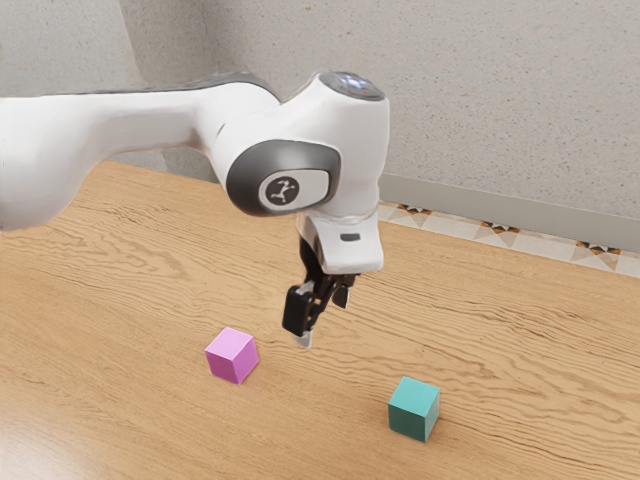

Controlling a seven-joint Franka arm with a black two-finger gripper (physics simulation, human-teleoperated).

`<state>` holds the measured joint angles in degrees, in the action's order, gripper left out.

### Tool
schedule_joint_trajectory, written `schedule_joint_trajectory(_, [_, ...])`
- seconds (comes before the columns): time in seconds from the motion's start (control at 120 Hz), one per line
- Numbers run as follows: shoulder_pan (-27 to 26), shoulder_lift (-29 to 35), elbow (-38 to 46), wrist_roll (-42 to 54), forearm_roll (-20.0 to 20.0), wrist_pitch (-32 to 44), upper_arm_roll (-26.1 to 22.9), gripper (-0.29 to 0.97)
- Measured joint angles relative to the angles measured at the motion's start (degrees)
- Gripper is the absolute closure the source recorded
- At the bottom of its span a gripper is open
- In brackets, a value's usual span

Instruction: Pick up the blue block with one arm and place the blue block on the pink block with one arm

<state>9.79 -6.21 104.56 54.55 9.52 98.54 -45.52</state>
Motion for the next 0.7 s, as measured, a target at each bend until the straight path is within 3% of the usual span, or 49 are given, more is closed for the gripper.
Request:
schedule_joint_trajectory(0.275, [-0.6,-3.7,5.1,-14.8,-1.7,6.3,-0.2,0.00])
schedule_joint_trajectory(0.55, [-0.2,-4.5,9.2,-31.3,-10.9,15.6,-0.1,0.00])
schedule_joint_trajectory(0.7, [-0.6,-8.5,8.8,-38.1,-10.0,18.3,0.3,0.00])
